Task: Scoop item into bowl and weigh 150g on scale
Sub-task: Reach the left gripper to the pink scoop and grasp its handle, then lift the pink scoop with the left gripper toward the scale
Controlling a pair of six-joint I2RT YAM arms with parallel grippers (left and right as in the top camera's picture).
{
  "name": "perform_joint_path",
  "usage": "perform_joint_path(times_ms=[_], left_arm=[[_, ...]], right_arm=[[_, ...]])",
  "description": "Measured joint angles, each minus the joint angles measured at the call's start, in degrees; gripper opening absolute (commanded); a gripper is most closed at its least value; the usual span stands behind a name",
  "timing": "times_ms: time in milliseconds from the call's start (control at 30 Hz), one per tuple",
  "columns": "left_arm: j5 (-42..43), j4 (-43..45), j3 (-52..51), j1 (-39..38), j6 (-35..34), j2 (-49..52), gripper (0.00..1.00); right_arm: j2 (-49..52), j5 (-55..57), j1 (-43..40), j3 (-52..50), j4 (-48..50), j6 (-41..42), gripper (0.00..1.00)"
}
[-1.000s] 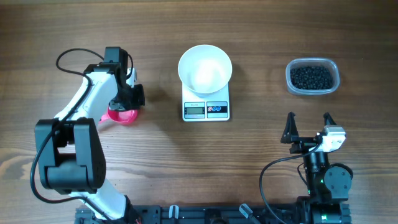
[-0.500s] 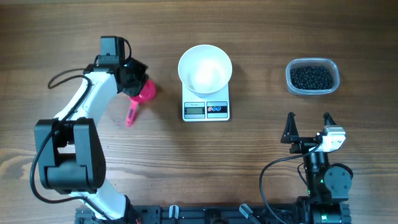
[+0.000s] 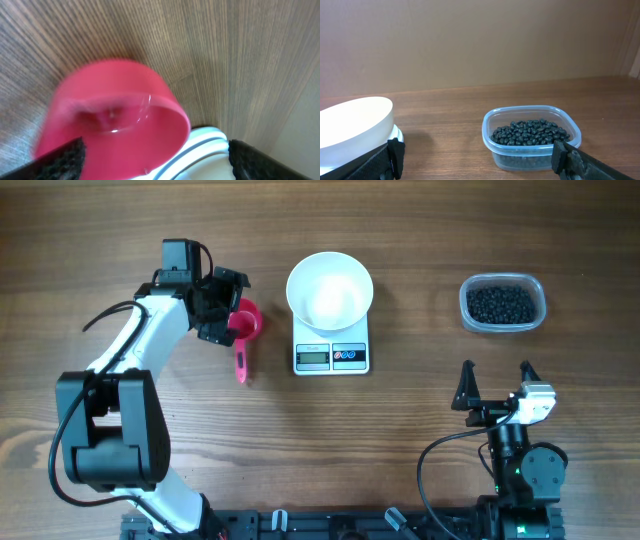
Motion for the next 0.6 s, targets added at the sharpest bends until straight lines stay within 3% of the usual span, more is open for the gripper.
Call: perform_joint_path(times_ms=[233, 367, 467, 600], left_arm=[[1.9, 4.0, 0.0, 0.0, 0.1, -0.6, 1.0], [1.9, 7.3, -0.1, 0.0, 1.7, -6.4, 1.0], [-1.6, 4.0, 0.0, -0.9, 7.4, -15.3, 1.0], [-15.9, -8.1, 0.2, -9.0, 23.2, -27.1, 1.0]], right_arm=[[0.0, 0.0, 0.0, 0.0, 0.0, 0.0, 1.0], [0.0, 0.0, 0.0, 0.0, 0.0, 0.0, 1.0], [0.0, 0.0, 0.0, 0.0, 0.0, 0.0, 1.0], [0.0, 0.0, 0.0, 0.0, 0.0, 0.0, 1.0]])
